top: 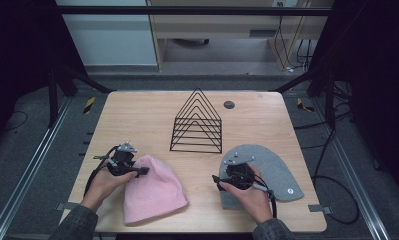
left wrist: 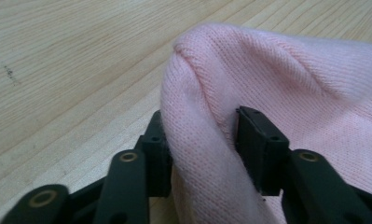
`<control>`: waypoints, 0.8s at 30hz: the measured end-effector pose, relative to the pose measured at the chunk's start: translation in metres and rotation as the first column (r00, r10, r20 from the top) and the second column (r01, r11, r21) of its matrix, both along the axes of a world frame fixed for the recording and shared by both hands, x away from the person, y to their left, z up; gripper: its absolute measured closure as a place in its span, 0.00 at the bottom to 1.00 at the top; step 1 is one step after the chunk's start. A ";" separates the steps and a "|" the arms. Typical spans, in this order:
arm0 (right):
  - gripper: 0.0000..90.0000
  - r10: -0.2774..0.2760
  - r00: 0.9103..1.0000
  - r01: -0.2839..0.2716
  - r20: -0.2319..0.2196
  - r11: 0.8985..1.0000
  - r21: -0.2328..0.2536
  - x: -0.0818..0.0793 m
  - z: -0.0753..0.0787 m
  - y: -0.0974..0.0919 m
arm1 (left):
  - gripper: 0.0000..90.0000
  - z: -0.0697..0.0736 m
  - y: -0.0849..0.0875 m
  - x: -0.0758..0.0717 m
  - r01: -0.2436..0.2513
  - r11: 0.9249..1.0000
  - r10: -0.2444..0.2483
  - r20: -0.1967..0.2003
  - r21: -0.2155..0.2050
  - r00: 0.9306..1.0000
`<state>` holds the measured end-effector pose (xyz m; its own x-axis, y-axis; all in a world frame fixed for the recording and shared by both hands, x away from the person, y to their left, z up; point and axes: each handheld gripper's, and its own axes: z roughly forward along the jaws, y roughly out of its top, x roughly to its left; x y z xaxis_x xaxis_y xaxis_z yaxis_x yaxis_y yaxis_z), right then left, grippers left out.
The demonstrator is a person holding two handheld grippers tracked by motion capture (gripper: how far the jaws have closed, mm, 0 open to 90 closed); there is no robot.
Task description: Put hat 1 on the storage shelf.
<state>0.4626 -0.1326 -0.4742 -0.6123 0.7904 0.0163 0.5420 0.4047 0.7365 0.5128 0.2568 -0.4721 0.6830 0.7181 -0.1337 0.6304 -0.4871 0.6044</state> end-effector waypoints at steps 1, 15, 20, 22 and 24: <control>0.29 0.001 1.000 -0.001 0.000 1.000 -0.001 0.000 0.000 0.000 | 0.69 0.000 0.000 0.000 0.001 1.000 -0.001 -0.001 -0.001 1.000; 0.29 0.000 1.000 0.000 -0.012 1.000 -0.008 0.000 -0.001 0.001 | 0.87 0.011 -0.001 -0.009 -0.010 1.000 0.010 0.049 0.000 0.999; 0.29 0.000 1.000 0.000 -0.007 1.000 -0.014 0.000 0.000 0.001 | 0.88 0.022 0.000 -0.015 -0.007 1.000 0.007 0.101 -0.001 0.995; 0.29 0.001 1.000 -0.001 -0.005 1.000 -0.017 0.000 -0.001 0.001 | 0.88 0.026 -0.001 -0.017 -0.008 1.000 0.008 0.122 0.001 0.993; 0.29 0.000 1.000 0.000 -0.005 1.000 -0.018 0.000 -0.001 0.002 | 0.88 0.029 -0.001 -0.019 -0.007 1.000 0.008 0.134 -0.003 0.991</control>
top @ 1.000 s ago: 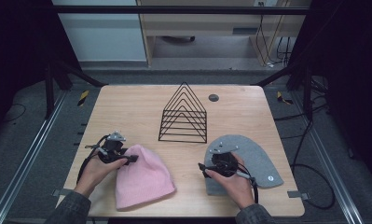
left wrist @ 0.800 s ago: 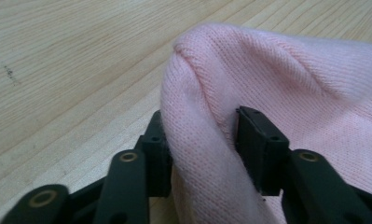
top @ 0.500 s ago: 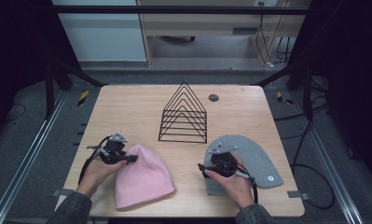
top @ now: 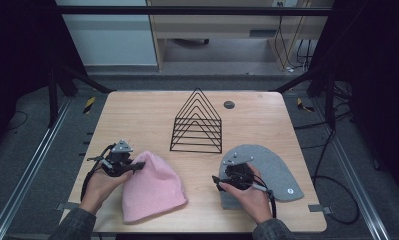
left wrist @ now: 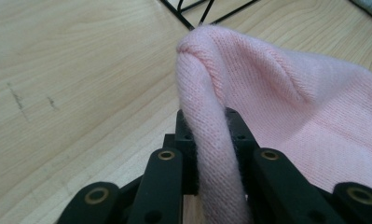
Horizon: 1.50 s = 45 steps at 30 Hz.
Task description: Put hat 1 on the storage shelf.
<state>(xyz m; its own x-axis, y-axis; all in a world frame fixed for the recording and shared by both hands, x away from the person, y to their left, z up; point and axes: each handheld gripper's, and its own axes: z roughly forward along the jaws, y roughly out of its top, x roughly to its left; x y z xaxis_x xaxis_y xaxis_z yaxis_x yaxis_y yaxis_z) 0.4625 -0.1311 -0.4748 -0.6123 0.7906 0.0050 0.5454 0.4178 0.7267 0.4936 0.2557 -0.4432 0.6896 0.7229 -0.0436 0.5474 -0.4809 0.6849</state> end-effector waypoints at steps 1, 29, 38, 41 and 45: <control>0.29 0.000 1.000 0.000 0.000 1.000 -0.001 0.000 0.000 0.000 | 0.88 0.002 0.000 -0.001 0.000 1.000 0.000 0.003 -0.001 1.000; 0.36 0.001 0.998 -0.003 0.056 0.999 0.037 -0.005 0.011 -0.007 | 0.89 0.072 -0.032 -0.022 0.103 0.994 -0.106 0.200 0.024 0.974; 0.37 0.011 0.998 -0.013 0.057 0.999 0.046 -0.005 0.014 -0.008 | 0.89 0.100 -0.036 -0.015 0.102 0.992 -0.118 0.237 0.081 0.964; 0.36 0.021 0.999 -0.023 0.048 0.998 0.054 -0.005 0.016 -0.005 | 0.89 0.105 -0.035 -0.012 0.097 0.991 -0.116 0.239 0.089 0.964; 0.38 0.042 0.997 -0.045 0.065 0.998 0.041 -0.005 0.025 0.005 | 0.89 0.118 -0.032 -0.007 0.082 0.992 -0.104 0.258 0.094 0.961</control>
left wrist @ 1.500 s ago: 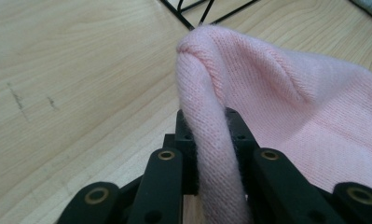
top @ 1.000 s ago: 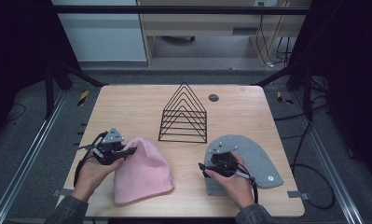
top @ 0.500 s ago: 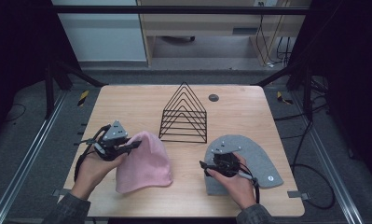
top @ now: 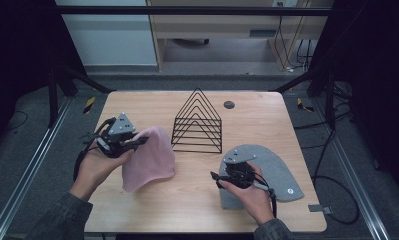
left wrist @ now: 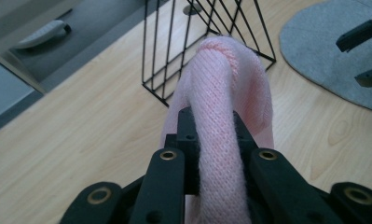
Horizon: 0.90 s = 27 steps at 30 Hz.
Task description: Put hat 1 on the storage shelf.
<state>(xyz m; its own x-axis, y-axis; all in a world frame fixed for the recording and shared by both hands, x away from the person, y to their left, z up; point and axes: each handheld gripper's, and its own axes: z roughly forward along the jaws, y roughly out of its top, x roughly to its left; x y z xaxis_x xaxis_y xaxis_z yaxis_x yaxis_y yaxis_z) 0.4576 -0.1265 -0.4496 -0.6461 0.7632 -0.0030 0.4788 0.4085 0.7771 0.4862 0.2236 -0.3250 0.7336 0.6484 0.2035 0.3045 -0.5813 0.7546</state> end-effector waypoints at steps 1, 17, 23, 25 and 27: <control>0.38 0.000 1.000 0.000 0.000 1.000 0.000 0.000 0.000 0.000 | 0.89 0.004 0.001 0.001 0.000 1.000 0.000 0.002 -0.008 1.000; 0.31 0.185 0.981 -0.183 0.063 0.982 -0.040 0.007 0.069 0.066 | 0.89 0.059 0.007 0.011 0.017 0.999 -0.014 0.059 -0.048 0.998; 0.33 0.231 0.971 -0.227 0.057 0.972 -0.061 0.018 0.087 0.085 | 0.89 0.076 0.004 0.019 0.042 0.999 -0.039 0.077 -0.032 0.996; 0.34 0.241 0.969 -0.237 0.050 0.969 -0.073 0.020 0.090 0.088 | 0.89 0.079 0.004 0.022 0.041 0.998 -0.038 0.075 -0.040 0.996; 0.35 0.248 0.968 -0.244 0.039 0.966 -0.082 0.023 0.092 0.091 | 0.89 0.083 0.004 0.023 0.039 0.999 -0.036 0.077 -0.036 0.996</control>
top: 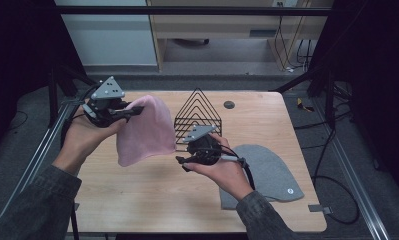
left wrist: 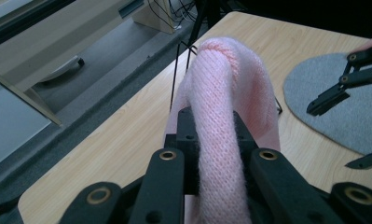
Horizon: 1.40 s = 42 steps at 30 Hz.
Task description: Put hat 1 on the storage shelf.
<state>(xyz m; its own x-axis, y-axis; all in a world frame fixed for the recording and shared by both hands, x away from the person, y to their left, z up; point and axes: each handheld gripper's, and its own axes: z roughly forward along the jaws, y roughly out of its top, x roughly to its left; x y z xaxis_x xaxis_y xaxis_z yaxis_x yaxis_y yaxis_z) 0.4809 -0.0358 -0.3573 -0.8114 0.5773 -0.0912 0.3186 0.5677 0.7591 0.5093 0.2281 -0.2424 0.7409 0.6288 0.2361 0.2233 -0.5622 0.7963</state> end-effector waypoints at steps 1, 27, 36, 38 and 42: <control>0.36 0.003 1.000 -0.003 -0.003 1.000 -0.001 0.002 0.001 0.000 | 0.89 0.001 0.000 0.000 -0.002 1.000 0.002 0.005 -0.010 1.000; 0.69 0.024 1.000 -0.022 -0.016 0.992 0.121 0.048 0.046 -0.002 | 0.89 0.041 -0.015 0.003 0.034 0.995 -0.028 0.057 -0.093 0.998; 0.88 0.039 0.999 -0.043 0.029 0.988 0.147 0.078 0.064 -0.013 | 0.88 0.051 -0.019 0.035 0.030 0.989 -0.019 0.080 -0.145 0.997; 0.89 0.024 0.999 -0.029 0.035 0.989 0.142 0.090 0.072 -0.020 | 0.88 0.053 -0.021 0.043 0.029 0.988 -0.015 0.089 -0.151 0.996; 0.91 -0.012 0.999 0.006 0.053 0.993 0.120 0.099 0.077 -0.027 | 0.88 0.054 -0.032 0.057 0.039 0.986 -0.024 0.093 -0.164 0.995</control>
<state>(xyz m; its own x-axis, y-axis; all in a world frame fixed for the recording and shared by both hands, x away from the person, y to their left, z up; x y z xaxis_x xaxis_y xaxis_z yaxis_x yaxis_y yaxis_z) 0.5799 -0.0628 -0.2807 -0.8020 0.5938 -0.0639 0.2804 0.4688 0.8376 0.5663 0.1964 -0.1886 0.7415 0.6413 0.1973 0.1307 -0.4265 0.8950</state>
